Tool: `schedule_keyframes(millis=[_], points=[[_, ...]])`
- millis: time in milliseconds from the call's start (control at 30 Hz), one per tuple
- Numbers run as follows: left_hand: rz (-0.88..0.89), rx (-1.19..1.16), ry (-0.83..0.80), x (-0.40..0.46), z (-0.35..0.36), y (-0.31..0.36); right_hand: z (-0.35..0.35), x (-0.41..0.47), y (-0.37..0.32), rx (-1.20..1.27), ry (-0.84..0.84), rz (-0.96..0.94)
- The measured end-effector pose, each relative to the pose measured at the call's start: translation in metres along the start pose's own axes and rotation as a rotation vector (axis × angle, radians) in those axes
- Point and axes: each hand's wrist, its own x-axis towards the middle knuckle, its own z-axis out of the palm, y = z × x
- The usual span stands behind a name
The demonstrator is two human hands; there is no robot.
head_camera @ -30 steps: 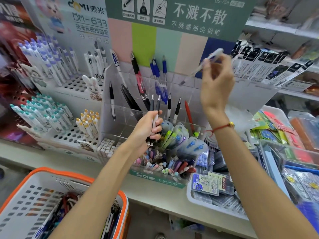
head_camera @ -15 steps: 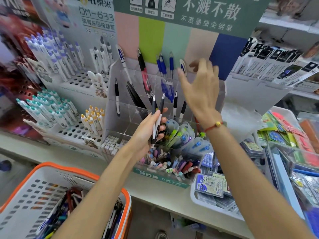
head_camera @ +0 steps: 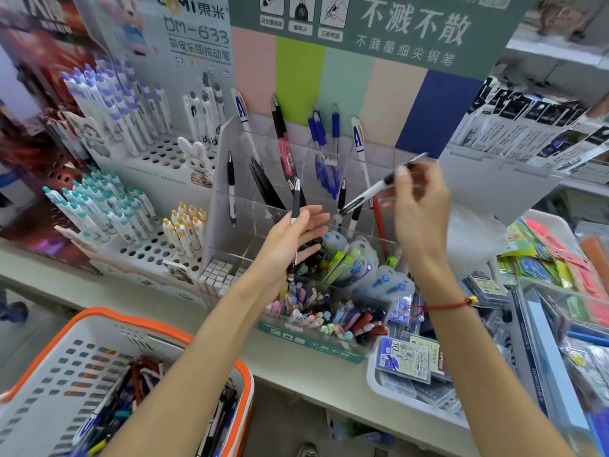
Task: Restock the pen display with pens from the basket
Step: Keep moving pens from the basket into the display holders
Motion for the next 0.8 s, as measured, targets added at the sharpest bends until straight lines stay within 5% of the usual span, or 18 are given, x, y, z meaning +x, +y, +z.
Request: schedule_keyframes(millis=[100,267,467,633,800], points=[[-0.034,-0.109,0.019,0.0,-0.007,0.002,-0.002,0.007,0.009,-0.227,0.09,-0.233],[-0.056,-0.171,0.007,0.004,-0.004,0.0,0.02,0.01,0.028,-0.712,-0.346,-0.168],[-0.086,-0.349,-0.03,0.002,-0.003,0.003,0.033,0.024,0.016,-0.959,-0.363,-0.149],[-0.02,-0.141,-0.043,0.0,0.001,0.005,0.024,0.019,0.003,-0.692,-0.315,-0.104],[0.026,0.065,-0.07,-0.001,0.016,0.008,0.006,0.006,-0.005,-0.408,-0.51,-0.103]])
